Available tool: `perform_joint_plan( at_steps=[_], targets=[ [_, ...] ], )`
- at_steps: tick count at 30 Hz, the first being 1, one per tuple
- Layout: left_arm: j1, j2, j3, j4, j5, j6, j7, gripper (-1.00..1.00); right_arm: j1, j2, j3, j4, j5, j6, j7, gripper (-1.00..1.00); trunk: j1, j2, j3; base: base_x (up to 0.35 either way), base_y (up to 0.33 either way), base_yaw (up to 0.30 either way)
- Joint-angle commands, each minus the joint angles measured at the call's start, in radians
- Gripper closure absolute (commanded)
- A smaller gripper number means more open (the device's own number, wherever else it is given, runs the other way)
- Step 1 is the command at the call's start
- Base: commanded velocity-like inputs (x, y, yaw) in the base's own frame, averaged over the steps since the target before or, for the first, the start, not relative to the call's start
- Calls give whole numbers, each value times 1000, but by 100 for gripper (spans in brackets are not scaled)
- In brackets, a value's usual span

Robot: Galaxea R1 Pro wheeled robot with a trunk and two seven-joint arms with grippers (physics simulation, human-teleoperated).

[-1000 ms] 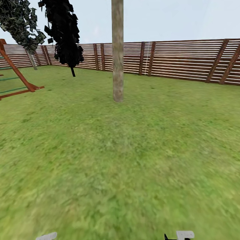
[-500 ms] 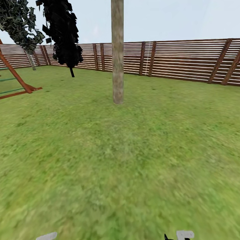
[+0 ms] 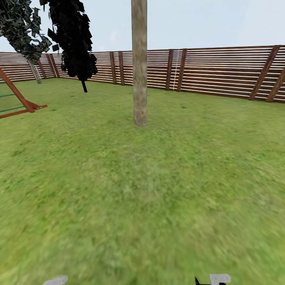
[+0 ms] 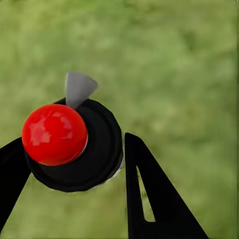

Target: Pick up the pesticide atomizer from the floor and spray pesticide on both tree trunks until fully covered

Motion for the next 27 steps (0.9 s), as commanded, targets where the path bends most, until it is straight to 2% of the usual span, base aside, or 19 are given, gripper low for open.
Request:
perform_joint_plan(
  at_steps=[1, 27],
  targets=[
    [-1, 0, -3, 1, 9, -3, -1, 100, -1, 0, -8, 1, 10, -3, -3, -100, 0, 0, -1, 341, 0, 0],
    [-1, 0, -3, 2, 9, -3, -1, 100, -1, 0, -8, 1, 10, -3, -3, -100, 0, 0, -1, 341, 0, 0]
  ],
)
